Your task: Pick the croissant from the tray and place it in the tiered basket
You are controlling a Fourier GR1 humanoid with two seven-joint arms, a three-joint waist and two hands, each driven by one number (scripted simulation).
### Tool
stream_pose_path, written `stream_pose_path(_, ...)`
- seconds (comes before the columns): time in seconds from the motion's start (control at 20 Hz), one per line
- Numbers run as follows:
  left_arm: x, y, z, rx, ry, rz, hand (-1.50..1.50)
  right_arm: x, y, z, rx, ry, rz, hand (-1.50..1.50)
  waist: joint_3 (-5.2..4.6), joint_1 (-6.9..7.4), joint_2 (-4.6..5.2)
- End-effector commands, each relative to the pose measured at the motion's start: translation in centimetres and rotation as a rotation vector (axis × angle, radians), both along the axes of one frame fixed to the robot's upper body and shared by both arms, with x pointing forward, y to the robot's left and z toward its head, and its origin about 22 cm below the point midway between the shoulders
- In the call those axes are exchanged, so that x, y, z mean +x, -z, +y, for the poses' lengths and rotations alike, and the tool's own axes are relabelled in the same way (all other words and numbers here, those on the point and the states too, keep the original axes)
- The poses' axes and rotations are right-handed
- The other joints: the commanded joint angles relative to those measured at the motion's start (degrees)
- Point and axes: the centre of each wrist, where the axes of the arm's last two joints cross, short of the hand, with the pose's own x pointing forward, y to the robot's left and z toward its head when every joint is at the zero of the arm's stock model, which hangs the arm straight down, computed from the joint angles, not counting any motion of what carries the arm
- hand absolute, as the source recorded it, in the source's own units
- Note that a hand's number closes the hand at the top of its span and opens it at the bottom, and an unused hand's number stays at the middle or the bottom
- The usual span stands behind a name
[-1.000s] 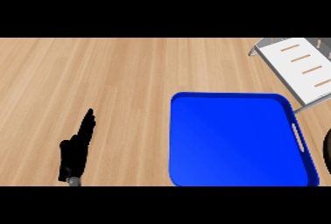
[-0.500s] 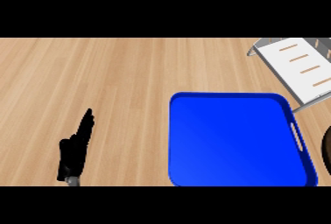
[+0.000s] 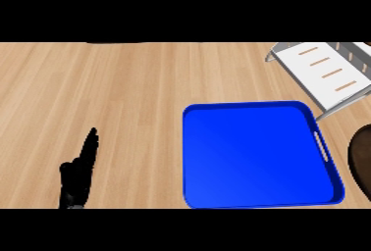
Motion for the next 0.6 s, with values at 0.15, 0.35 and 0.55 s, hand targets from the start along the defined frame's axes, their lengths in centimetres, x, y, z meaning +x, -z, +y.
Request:
stream_pose_path(0.15, -2.5, 1.3, 0.4, -0.005, -0.069, 0.070, 0.00, -7.4, -1.4, -3.0, 0.025, 0.039, -0.033, -1.50, -0.24, -3.13, -0.84)
stream_pose_path(0.35, -2.1, 0.9, 1.8, 0.003, -0.096, 0.070, 0.00, -12.7, -1.5, -4.6, 0.015, 0.025, -0.007, -1.50, -0.19, -5.92, -1.17)
stream_pose_path(0.55, -2.5, 0.4, 2.3, -0.017, -0.091, 0.061, 0.00, -17.7, -2.2, -4.1, 0.018, -0.046, -0.007, -1.50, -0.21, -5.39, -0.98)
